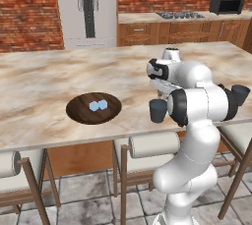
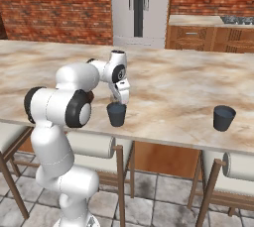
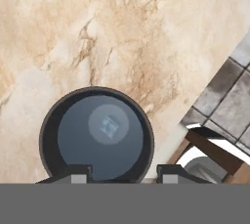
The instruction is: There are four ice cubes in the ice bowl. Place two ice cubes in each glass of water.
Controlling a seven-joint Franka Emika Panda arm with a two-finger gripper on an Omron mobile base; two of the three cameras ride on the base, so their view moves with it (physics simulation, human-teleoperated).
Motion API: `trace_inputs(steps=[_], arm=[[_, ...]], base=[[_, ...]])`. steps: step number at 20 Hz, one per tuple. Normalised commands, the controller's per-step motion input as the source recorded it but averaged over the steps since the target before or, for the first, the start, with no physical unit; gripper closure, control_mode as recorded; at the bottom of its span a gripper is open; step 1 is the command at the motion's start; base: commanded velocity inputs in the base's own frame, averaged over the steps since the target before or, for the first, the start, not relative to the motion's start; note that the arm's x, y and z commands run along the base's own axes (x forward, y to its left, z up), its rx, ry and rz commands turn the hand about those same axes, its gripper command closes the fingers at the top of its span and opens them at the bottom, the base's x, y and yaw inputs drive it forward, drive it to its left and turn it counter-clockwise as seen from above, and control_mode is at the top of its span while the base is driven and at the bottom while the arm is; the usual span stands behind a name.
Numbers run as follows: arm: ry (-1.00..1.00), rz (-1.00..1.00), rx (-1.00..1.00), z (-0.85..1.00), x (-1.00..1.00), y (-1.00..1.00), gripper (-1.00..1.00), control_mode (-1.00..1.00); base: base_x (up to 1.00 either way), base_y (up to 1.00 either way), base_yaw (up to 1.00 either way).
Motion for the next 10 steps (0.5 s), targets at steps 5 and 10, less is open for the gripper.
trace_inputs(steps=[5, 10], arm=[[0.00, -0.02, 0.03, -0.24, 0.00, 0.00, 1.00, -1.00], [0.00, 0.00, 0.01, -0.11, 0.00, 0.01, 1.00, -1.00]], base=[[0.00, 0.00, 0.00], [0.00, 0.00, 0.00]])
